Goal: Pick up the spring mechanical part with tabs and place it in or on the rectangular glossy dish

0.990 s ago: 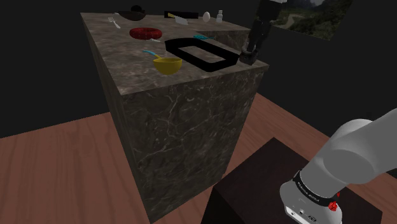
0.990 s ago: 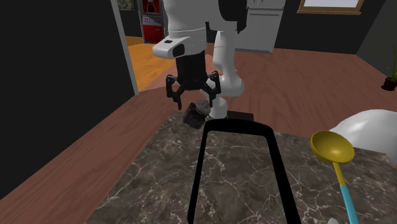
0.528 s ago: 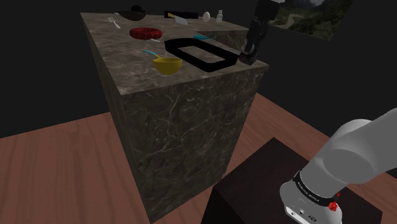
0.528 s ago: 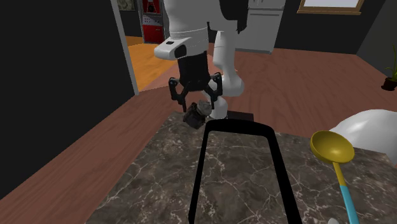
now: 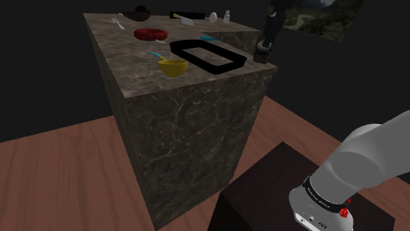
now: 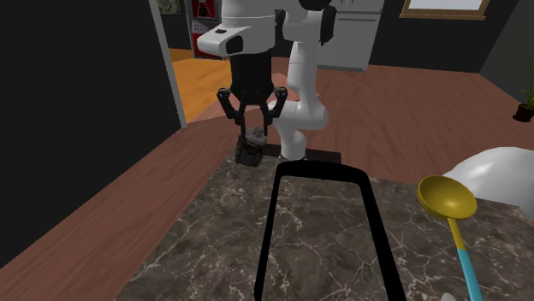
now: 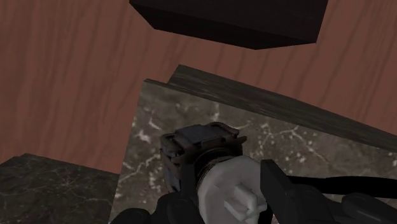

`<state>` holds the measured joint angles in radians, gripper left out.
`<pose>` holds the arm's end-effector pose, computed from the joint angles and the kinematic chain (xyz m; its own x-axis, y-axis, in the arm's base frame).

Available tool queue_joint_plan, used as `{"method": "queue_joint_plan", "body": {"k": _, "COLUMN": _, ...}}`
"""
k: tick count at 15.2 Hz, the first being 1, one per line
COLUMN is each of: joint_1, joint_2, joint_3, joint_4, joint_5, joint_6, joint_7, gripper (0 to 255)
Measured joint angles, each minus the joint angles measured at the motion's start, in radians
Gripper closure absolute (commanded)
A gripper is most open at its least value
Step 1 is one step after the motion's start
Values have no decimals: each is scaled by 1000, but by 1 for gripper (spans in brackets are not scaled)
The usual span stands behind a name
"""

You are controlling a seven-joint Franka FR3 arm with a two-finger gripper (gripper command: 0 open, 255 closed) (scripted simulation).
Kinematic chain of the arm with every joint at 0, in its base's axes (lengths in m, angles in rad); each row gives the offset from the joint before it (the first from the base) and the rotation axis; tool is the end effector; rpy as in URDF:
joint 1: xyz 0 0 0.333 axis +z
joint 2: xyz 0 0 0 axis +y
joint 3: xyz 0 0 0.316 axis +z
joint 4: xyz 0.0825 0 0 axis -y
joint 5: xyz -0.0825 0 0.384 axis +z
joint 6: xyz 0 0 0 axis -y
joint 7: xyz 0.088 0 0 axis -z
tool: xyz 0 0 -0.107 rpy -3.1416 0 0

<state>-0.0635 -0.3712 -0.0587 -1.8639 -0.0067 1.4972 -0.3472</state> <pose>0.4234 -0.0581 0.6627 0.9740 0.2264 0.0086 0.2265 -0.9739 -0.0124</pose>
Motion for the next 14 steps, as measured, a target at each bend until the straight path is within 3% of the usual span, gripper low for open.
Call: {"method": "queue_joint_plan", "body": {"k": 14, "joint_1": -1, "joint_2": 94, "joint_3": 1, "joint_4": 292, "joint_5": -9, "joint_6": -200, "joint_7": -4, "gripper": 255}}
